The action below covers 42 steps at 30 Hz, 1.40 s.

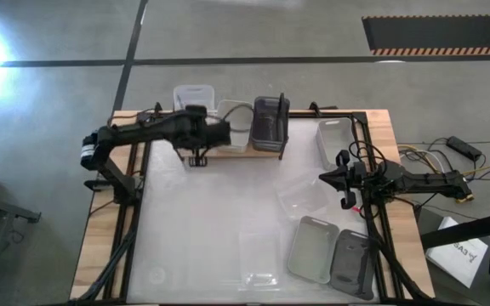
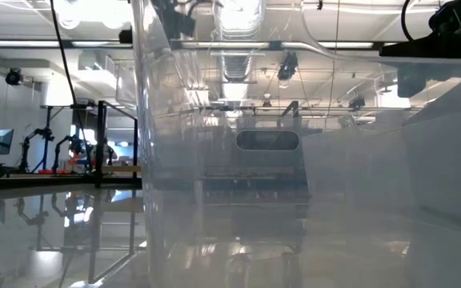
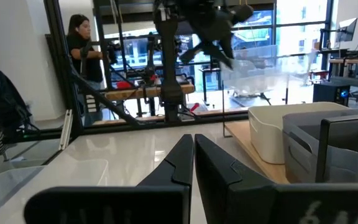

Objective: Stack baskets on shelf by color
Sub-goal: Put the top transparent bin on the shelf, then adjust the stacked black bins on the shelf

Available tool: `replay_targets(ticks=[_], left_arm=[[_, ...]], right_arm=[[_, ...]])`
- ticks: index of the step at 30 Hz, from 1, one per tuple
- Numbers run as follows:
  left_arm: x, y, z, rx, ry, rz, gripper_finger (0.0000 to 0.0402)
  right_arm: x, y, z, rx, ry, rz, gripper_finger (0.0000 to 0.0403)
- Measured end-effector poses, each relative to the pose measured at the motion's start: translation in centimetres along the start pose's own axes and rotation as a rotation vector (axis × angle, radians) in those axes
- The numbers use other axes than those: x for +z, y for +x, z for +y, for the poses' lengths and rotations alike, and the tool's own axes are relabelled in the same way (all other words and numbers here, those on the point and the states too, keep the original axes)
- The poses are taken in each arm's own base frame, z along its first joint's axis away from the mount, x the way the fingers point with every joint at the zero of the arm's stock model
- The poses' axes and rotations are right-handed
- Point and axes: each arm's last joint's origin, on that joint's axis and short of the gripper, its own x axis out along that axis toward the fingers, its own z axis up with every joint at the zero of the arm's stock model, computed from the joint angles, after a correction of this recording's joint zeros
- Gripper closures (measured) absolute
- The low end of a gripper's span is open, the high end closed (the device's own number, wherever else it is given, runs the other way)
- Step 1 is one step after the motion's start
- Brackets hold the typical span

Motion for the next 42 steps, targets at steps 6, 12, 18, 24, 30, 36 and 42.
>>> replay_targets(ticks=[6, 12, 18, 24, 30, 36, 42], left_arm=[[-0.8, 2.4, 1.9, -0.029, 0.089, 0.077, 0.0401], [-1.2, 4.9, 1.5, -0.05, 0.113, 0.129, 0.0402], [-0.6, 6.2, 0.6, -0.099, 0.13, 0.079, 0.0402], [-0.6, 6.7, 0.2, -0.125, 0.113, 0.067, 0.0402], [-0.7, 7.4, -0.3, -0.157, 0.102, 0.069, 0.0383], [-1.0, 7.9, -0.7, -0.166, 0.021, 0.095, 0.0318], [-1.1, 6.5, 0.1, -0.147, -0.107, 0.055, 0.0256]], right_arm=[[0.0, 0.0, 0.0, 0.0, 0.01, 0.0, 0.0394], [0.0, 0.0, 0.0, 0.0, 0.024, 0.0, 0.0394], [0.0, 0.0, 0.0, 0.0, 0.027, 0.0, 0.0394], [0.0, 0.0, 0.0, 0.001, 0.027, 0.0, 0.0394], [0.0, 0.0, 0.0, 0.001, 0.027, 0.0, 0.0394], [0.0, 0.0, 0.0, 0.0, 0.037, 0.0, 0.0394], [0.4, 0.0, 0.0, 0.007, 0.138, -0.037, 0.0394]])
